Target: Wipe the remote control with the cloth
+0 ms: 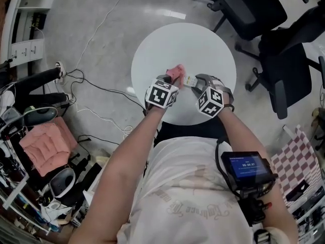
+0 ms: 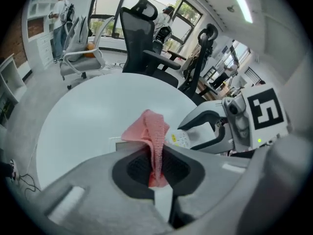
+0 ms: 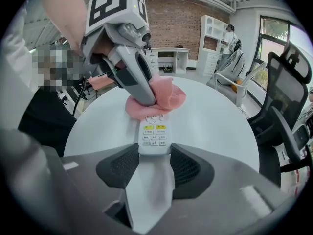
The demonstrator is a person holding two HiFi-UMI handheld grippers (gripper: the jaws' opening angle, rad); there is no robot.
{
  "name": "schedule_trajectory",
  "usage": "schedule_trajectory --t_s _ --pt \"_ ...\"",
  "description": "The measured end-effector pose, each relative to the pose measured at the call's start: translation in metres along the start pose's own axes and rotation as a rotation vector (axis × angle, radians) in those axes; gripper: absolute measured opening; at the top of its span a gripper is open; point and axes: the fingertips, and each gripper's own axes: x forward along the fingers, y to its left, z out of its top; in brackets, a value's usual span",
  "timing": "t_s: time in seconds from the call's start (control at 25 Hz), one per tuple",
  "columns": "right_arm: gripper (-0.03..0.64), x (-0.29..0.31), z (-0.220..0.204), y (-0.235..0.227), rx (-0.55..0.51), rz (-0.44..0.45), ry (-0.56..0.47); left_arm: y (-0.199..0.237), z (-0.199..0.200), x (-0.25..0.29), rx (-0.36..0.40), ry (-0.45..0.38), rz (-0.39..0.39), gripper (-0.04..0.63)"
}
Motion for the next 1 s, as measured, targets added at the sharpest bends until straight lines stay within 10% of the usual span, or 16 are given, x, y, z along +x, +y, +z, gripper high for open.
schedule_trajectory --t_s 0.6,1.0 --pt "0.21 0.0 0.004 -0.001 0.006 0.001 -0.014 -0.075 0.02 0.016 -0.016 -0.018 -0.286 0.021" --pt "0.207 -0.001 0.005 0.002 0.021 0.01 -0.023 0.001 0.003 0.002 -0.069 -0.01 -0.067 0.021"
